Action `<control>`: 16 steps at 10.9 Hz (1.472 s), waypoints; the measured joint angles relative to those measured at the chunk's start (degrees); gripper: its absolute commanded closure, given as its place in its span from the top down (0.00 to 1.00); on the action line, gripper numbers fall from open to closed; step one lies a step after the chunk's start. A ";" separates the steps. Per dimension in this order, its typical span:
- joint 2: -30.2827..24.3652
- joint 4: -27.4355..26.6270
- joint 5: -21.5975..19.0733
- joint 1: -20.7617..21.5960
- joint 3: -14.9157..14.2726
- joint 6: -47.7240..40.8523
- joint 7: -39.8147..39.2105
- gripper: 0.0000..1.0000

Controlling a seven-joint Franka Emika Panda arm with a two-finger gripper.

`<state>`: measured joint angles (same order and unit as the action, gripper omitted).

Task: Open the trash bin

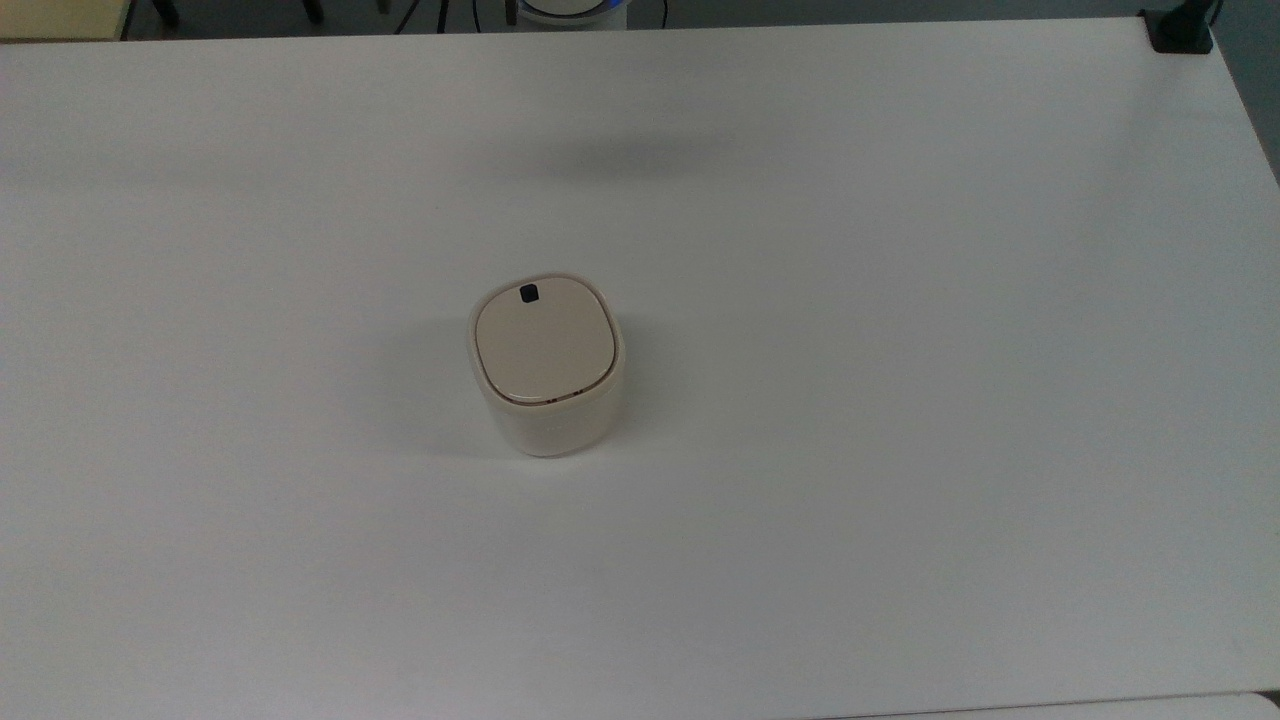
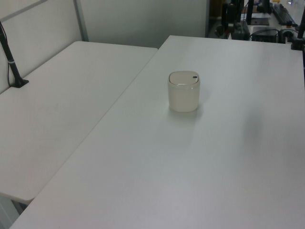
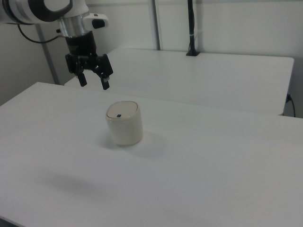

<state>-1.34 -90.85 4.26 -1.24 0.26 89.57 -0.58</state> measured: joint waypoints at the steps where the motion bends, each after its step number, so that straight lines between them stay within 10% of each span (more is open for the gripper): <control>1: -0.15 -0.20 -0.69 0.01 -0.38 0.00 -0.42 1.00; 7: 0.32 -0.22 -0.69 0.09 -0.20 0.16 -0.47 1.00; 11: 0.32 -0.22 -0.69 0.09 -0.20 0.17 -1.59 0.21; 16: 2.00 -0.33 -0.74 0.62 -0.11 2.59 -3.72 0.07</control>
<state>0.66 -91.18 3.53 -0.63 0.15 92.15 -4.30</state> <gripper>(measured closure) 0.881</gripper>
